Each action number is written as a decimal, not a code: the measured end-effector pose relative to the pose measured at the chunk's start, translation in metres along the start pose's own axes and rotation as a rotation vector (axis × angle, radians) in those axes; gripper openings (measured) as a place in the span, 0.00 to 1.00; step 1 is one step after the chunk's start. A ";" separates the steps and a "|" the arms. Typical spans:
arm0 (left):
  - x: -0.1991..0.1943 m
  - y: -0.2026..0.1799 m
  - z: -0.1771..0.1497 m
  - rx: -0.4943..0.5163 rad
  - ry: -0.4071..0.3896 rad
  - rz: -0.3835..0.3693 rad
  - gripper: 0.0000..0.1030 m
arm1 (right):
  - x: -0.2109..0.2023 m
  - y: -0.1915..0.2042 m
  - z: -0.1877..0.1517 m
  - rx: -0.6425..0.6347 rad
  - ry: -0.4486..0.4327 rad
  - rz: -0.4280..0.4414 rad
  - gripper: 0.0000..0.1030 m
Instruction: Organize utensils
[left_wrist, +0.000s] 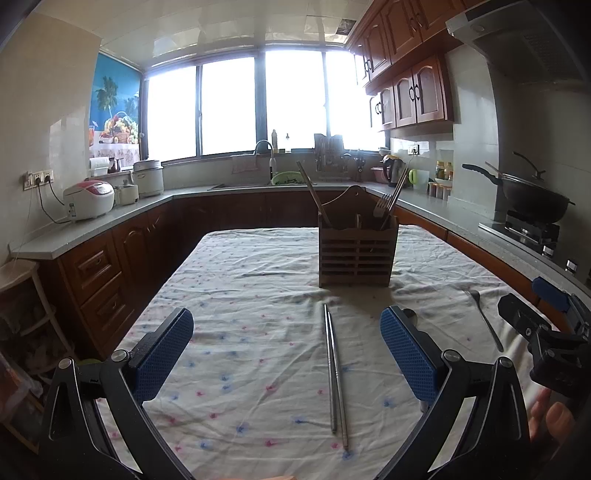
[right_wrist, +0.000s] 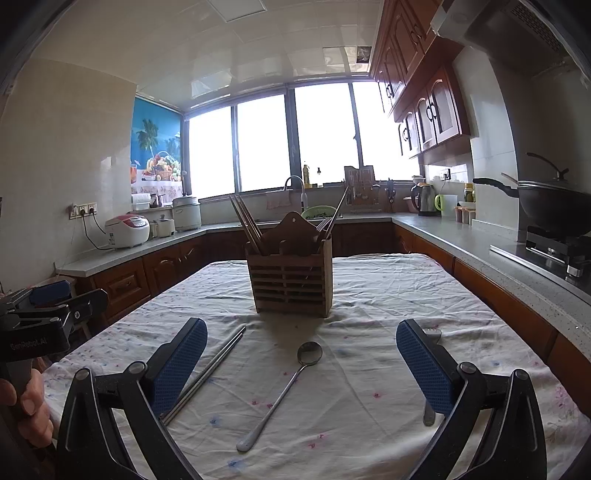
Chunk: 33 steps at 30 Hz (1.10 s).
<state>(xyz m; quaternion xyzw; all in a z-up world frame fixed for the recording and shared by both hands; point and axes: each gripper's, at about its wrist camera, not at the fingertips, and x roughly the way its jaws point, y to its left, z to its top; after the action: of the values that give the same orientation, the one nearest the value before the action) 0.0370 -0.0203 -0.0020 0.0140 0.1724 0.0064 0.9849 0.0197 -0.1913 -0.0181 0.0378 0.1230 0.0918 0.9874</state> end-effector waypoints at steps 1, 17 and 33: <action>0.000 0.000 0.000 0.000 -0.001 0.002 1.00 | 0.000 0.000 0.000 -0.001 -0.002 0.000 1.00; 0.002 -0.003 0.000 0.006 0.009 -0.003 1.00 | -0.003 0.001 0.004 -0.004 0.001 0.010 1.00; 0.004 -0.003 0.003 0.003 0.015 -0.011 1.00 | -0.001 0.005 0.008 -0.017 -0.004 0.020 1.00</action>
<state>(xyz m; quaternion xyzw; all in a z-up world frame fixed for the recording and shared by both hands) 0.0418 -0.0237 -0.0005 0.0145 0.1798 0.0010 0.9836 0.0200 -0.1866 -0.0101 0.0309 0.1198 0.1025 0.9870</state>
